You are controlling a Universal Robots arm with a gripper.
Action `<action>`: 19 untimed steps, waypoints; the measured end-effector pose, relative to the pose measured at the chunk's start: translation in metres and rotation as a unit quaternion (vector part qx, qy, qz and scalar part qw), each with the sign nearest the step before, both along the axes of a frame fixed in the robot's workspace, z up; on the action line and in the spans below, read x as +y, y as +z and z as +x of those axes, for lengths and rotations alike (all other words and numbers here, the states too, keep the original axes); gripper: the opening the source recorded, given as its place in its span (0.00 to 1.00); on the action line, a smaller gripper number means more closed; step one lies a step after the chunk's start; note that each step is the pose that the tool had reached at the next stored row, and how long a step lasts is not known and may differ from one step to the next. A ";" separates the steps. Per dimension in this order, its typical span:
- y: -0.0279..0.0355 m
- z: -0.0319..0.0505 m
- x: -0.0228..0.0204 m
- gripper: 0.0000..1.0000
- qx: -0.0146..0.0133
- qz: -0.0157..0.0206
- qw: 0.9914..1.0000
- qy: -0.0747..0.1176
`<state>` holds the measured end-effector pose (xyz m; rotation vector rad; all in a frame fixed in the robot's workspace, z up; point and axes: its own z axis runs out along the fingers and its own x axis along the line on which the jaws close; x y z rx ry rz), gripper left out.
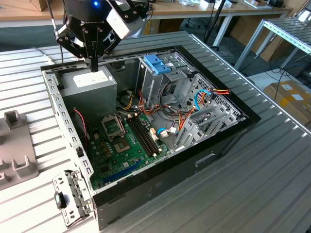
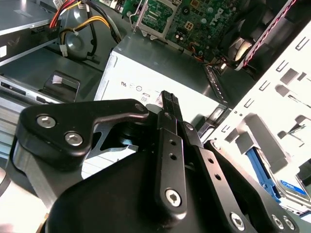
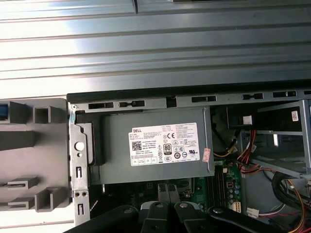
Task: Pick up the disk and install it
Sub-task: 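Reach for the disk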
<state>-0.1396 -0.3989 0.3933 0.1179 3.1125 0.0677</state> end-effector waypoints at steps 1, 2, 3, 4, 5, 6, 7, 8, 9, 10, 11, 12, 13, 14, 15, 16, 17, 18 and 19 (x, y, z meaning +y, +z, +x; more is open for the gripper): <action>0.0000 -0.0002 0.0000 0.11 0.000 0.000 1.000 0.000; 0.0000 -0.0004 0.0000 0.11 0.000 0.000 1.000 0.000; 0.0000 -0.0006 0.0000 0.11 0.000 0.000 1.000 0.000; 0.0000 -0.0014 0.0000 0.11 0.000 0.000 1.000 0.000; 0.0000 -0.0025 0.0000 0.11 0.000 0.000 1.000 0.000; 0.0000 -0.0027 0.0000 0.11 0.000 0.000 1.000 0.000; 0.0000 -0.0028 0.0000 0.11 0.000 0.000 1.000 0.000; 0.0000 -0.0033 0.0000 0.11 0.000 0.000 1.000 0.000; 0.0000 -0.0035 0.0000 0.11 0.000 0.000 1.000 0.000; 0.0000 -0.0037 0.0000 0.11 0.000 0.000 1.000 0.000; 0.0000 -0.0038 0.0000 0.11 0.000 0.000 1.000 0.000; 0.0000 -0.0040 0.0000 0.11 0.000 0.000 1.000 0.000; 0.0000 -0.0042 0.0000 0.11 0.000 0.000 1.000 0.000; 0.0000 -0.0043 0.0000 0.11 0.000 0.000 1.000 0.000; 0.0000 -0.0046 0.0000 0.11 0.000 0.000 1.000 0.000; 0.0000 -0.0047 0.0000 0.11 0.000 0.000 1.000 0.000; 0.0000 -0.0049 0.0000 0.11 0.000 0.000 1.000 0.000; 0.0000 -0.0051 0.0000 0.11 0.000 0.000 1.000 0.000; 0.0000 -0.0053 0.0000 0.11 0.000 0.000 1.000 0.000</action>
